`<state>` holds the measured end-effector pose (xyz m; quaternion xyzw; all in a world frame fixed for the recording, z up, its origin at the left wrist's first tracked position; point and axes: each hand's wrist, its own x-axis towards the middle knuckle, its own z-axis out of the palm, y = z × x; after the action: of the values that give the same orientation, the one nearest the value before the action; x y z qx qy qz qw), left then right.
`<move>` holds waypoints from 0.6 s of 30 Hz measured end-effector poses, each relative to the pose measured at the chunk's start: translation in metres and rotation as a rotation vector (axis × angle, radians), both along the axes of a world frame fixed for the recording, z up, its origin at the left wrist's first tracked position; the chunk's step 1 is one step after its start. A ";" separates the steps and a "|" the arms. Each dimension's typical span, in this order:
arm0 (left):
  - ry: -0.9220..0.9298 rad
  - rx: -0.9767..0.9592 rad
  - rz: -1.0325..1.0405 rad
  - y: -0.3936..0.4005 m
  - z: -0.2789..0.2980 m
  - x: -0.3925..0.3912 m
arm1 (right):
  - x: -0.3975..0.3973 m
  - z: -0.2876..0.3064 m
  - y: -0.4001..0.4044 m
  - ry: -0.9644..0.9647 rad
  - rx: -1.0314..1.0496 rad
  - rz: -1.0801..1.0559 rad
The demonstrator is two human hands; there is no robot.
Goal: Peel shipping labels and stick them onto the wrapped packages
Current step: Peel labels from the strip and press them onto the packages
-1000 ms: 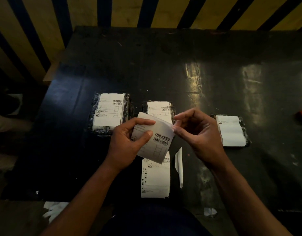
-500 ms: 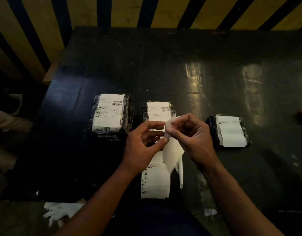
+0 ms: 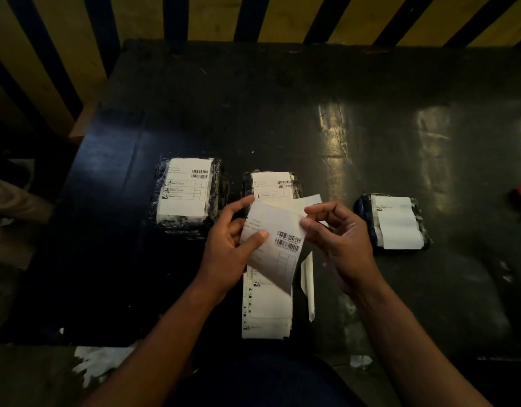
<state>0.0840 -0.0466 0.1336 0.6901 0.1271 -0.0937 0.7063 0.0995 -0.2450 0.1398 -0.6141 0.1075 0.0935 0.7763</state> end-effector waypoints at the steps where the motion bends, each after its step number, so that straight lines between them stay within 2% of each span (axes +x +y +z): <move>1: -0.012 -0.007 0.016 0.000 0.000 -0.001 | -0.001 -0.002 0.000 0.005 -0.005 -0.015; 10: -0.045 0.036 0.112 0.003 -0.005 -0.004 | -0.007 -0.006 0.007 0.024 -0.031 0.021; 18: 0.138 0.111 -0.006 0.011 -0.033 -0.011 | -0.008 -0.028 0.006 0.057 -0.140 0.015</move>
<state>0.0734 -0.0355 0.1010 0.7204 0.1785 -0.1360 0.6562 0.0914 -0.2385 0.1113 -0.6648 0.1313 0.1092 0.7272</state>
